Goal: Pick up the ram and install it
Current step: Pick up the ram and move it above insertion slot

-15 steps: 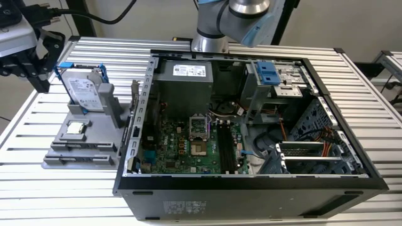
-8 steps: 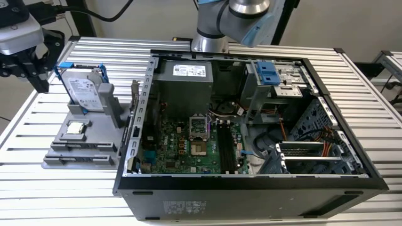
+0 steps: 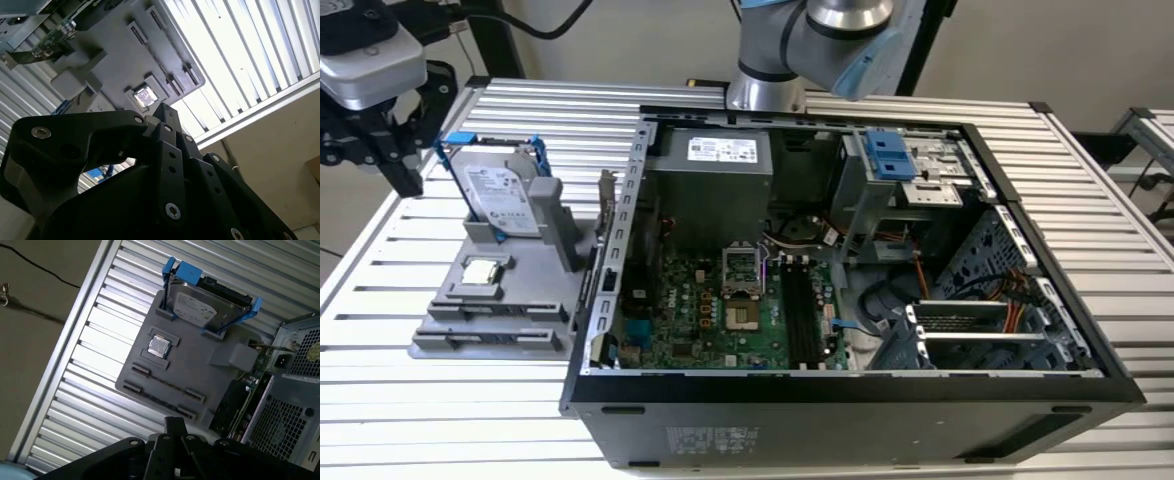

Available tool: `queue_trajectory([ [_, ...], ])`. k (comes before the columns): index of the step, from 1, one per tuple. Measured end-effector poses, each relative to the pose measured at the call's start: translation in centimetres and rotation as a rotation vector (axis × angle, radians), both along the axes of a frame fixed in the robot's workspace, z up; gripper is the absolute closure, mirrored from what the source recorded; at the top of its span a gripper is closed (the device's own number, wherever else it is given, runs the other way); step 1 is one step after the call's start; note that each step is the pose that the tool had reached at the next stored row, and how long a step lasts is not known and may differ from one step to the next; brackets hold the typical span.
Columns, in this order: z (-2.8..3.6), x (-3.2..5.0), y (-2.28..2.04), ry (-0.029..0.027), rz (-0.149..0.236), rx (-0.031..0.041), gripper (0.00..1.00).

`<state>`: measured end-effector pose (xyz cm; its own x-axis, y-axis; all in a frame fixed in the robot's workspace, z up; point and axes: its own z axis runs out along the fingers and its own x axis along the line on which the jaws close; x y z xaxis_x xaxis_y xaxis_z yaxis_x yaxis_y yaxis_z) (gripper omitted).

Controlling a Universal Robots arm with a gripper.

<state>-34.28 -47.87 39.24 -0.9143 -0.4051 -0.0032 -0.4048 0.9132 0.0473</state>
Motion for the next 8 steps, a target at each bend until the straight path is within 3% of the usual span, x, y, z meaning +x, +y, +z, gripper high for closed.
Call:
queue_trajectory([
  [8,0.04,0.0,0.0,0.0,0.089,0.0,1.0],
])
